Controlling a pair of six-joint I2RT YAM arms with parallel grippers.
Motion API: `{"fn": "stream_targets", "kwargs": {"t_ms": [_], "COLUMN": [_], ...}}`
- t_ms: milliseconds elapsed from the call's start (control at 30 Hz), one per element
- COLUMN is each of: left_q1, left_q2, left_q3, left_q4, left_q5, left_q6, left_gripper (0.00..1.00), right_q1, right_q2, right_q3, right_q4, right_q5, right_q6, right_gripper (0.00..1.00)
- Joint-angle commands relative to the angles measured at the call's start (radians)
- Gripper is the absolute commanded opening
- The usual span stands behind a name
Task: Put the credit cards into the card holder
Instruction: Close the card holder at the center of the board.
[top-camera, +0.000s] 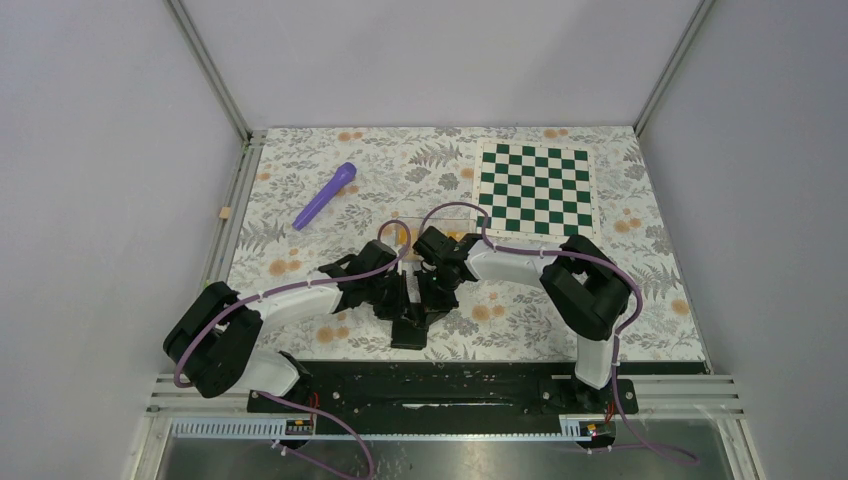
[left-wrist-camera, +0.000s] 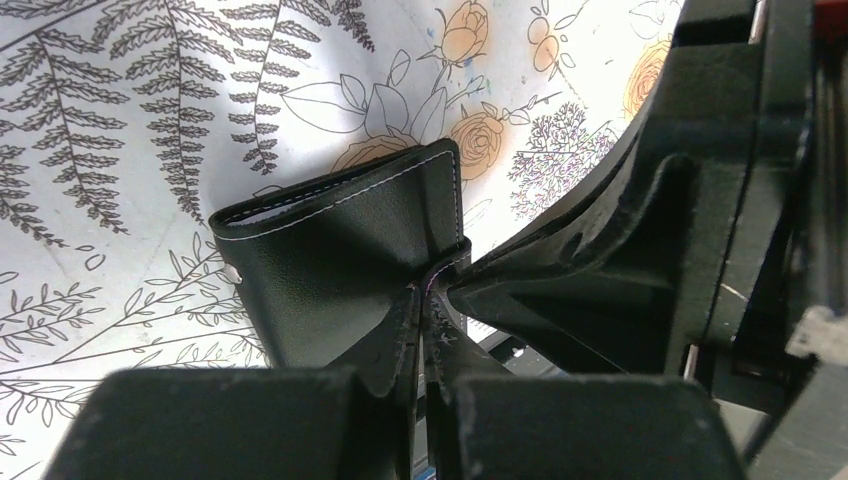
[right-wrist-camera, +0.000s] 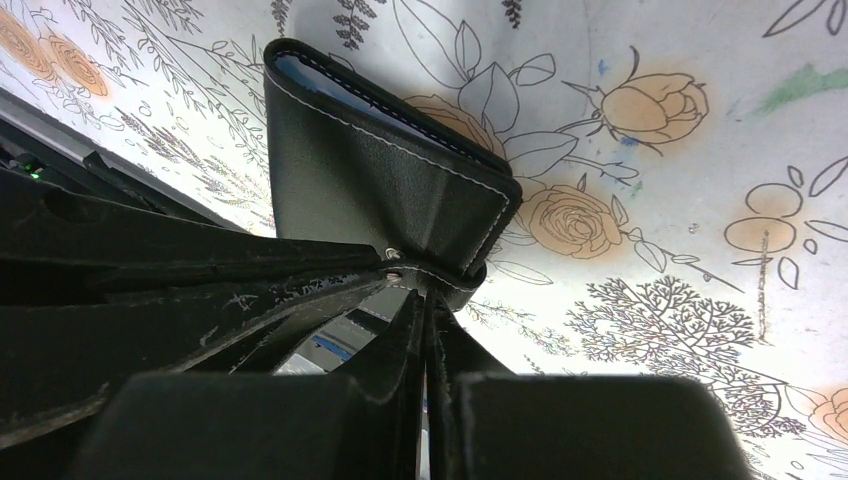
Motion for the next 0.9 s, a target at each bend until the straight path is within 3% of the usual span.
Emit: {"fn": "stream_targets", "kwargs": {"t_ms": [0,733,867], "left_q1": [-0.005,-0.008,-0.014], "left_q2": [0.002,0.038,0.015], "left_q3": [0.009,0.033,0.04], "left_q4": [-0.003,-0.057,-0.075], "left_q5": [-0.044,-0.115,-0.129], "left_q6": [0.027,0.023,0.023], "left_gripper": [0.0,0.02,0.13], "right_q1": [-0.002,0.0,0.001], "right_q2": [0.005,0.025,0.032], "right_q3": [0.038,0.031,0.021], "right_q4": [0.001,0.072,0.067], "right_q5": [0.014,-0.003,0.011], "right_q6": [-0.013,0.006,0.013], "right_gripper": [0.0,0.0,0.0]}}
